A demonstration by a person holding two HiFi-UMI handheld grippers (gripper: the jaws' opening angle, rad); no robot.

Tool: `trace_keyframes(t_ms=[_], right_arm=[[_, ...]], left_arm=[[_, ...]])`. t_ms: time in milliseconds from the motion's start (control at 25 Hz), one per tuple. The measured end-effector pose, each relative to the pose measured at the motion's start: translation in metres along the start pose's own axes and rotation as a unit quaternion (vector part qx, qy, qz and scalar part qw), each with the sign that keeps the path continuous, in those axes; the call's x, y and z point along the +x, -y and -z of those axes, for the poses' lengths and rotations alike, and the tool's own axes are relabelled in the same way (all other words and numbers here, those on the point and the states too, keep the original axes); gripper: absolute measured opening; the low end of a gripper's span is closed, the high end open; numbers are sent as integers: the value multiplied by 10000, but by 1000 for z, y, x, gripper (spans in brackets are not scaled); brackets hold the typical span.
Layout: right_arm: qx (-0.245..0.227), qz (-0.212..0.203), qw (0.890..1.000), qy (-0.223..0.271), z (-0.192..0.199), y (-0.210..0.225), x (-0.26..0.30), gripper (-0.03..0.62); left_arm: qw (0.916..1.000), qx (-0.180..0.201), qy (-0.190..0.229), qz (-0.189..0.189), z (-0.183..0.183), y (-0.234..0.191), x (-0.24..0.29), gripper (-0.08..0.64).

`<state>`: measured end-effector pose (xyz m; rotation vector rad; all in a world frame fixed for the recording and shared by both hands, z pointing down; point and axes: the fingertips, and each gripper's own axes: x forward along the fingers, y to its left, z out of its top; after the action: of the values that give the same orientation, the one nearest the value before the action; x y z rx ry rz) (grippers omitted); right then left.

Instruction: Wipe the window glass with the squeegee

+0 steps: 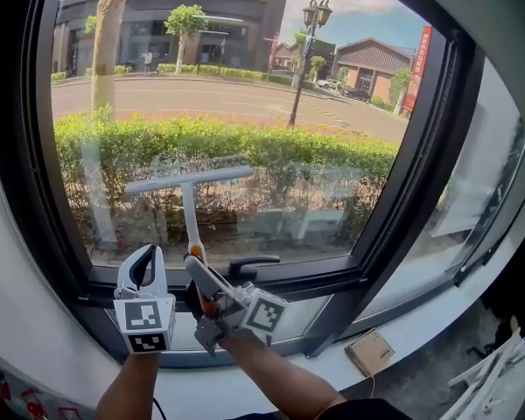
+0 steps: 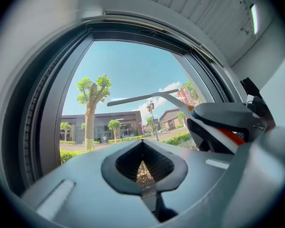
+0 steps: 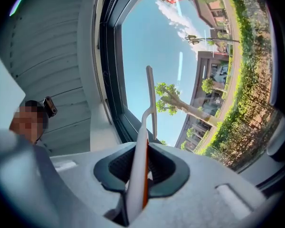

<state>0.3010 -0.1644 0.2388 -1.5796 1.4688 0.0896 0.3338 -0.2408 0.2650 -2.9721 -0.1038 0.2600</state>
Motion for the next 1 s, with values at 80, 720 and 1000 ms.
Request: trace_keyframes(t_ms=[80,720,1000], right_arm=[[-28,0,10000,-30,0,0,0,41],[-929,-827,9921,173,-100,-62,27,41],[-1128,-1438,9824,381,-194,-106,60,41]], left_arm=[[10000,-10,-12,-7,0,0,0,15],[9957,360,850,110,-106,25,21,15],[9864,572,1532,144,-199,50,40,15]])
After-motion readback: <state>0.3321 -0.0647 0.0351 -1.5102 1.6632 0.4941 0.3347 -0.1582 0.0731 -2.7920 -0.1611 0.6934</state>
